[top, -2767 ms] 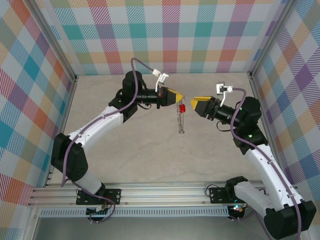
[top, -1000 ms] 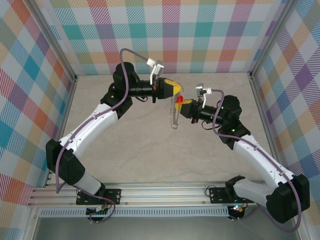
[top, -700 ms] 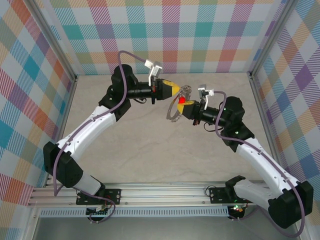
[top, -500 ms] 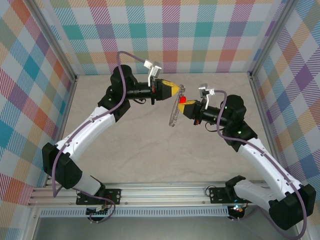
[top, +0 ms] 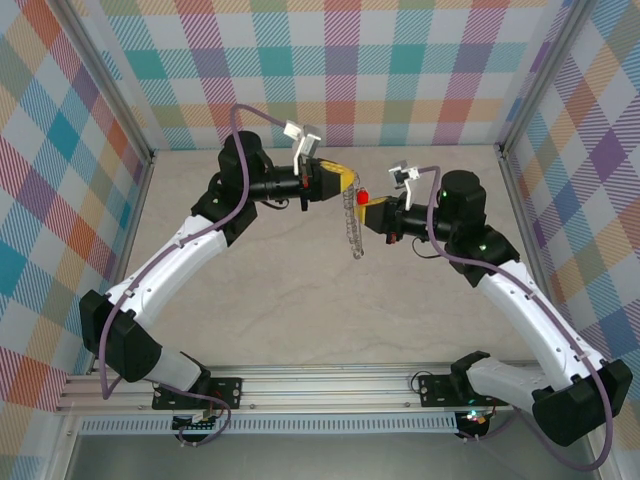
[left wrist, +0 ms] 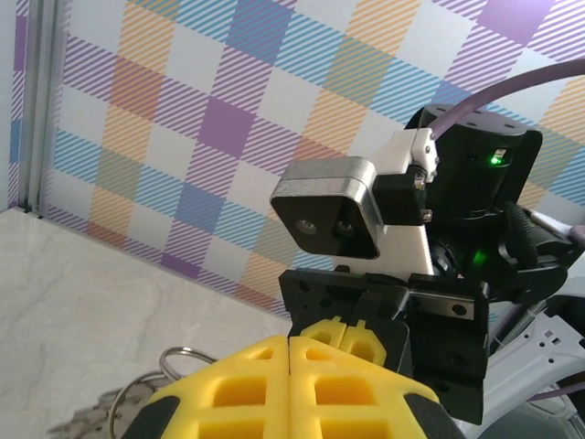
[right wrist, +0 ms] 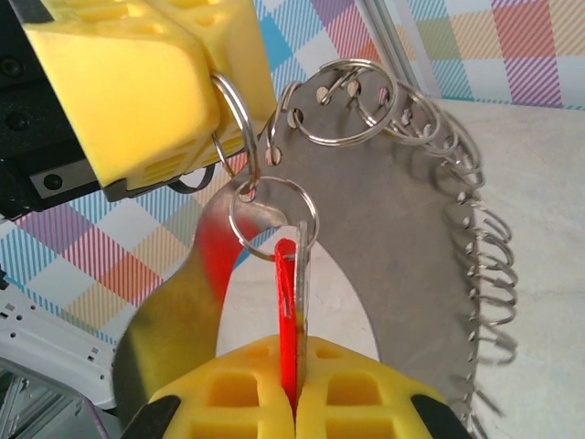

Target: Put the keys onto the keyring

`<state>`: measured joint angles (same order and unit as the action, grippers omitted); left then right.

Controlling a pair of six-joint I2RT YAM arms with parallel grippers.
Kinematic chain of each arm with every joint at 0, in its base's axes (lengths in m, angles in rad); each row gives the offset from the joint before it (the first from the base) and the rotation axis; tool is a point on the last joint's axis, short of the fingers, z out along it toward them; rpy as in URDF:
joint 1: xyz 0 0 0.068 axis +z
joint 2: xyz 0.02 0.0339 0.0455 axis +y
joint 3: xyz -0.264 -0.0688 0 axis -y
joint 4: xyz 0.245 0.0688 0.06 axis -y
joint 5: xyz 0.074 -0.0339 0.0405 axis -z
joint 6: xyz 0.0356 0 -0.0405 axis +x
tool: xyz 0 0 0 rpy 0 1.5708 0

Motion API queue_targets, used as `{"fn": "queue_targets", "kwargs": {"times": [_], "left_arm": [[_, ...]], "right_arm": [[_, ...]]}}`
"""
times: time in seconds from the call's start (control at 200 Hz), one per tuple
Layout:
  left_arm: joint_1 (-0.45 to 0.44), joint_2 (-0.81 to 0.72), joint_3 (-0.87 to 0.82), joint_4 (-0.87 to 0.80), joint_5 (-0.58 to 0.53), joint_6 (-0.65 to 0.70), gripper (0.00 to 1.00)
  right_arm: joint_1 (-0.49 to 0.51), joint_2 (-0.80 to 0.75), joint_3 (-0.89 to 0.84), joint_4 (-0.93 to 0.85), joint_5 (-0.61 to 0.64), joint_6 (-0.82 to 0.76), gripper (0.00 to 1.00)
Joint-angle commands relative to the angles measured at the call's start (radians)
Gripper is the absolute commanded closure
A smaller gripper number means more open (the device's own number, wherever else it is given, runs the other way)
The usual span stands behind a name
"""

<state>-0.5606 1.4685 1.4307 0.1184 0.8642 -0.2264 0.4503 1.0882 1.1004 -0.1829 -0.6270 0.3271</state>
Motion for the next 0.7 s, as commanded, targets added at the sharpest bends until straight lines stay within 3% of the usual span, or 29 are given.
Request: {"fn": "queue_targets", "kwargs": {"times": [0.0,0.695], "left_arm": [[0.004,-0.031,-0.001,-0.010,-0.007,0.043,1.00],[0.002,-0.017,-0.006,-0.063,0.019,0.086,1.00]], "right_arm": [[-0.004,0.008,0.058,-0.107,0.019,-0.071,1.00],[-0.018,0.103,0.249,-0.269,0.062,-0.173,1.00]]}}
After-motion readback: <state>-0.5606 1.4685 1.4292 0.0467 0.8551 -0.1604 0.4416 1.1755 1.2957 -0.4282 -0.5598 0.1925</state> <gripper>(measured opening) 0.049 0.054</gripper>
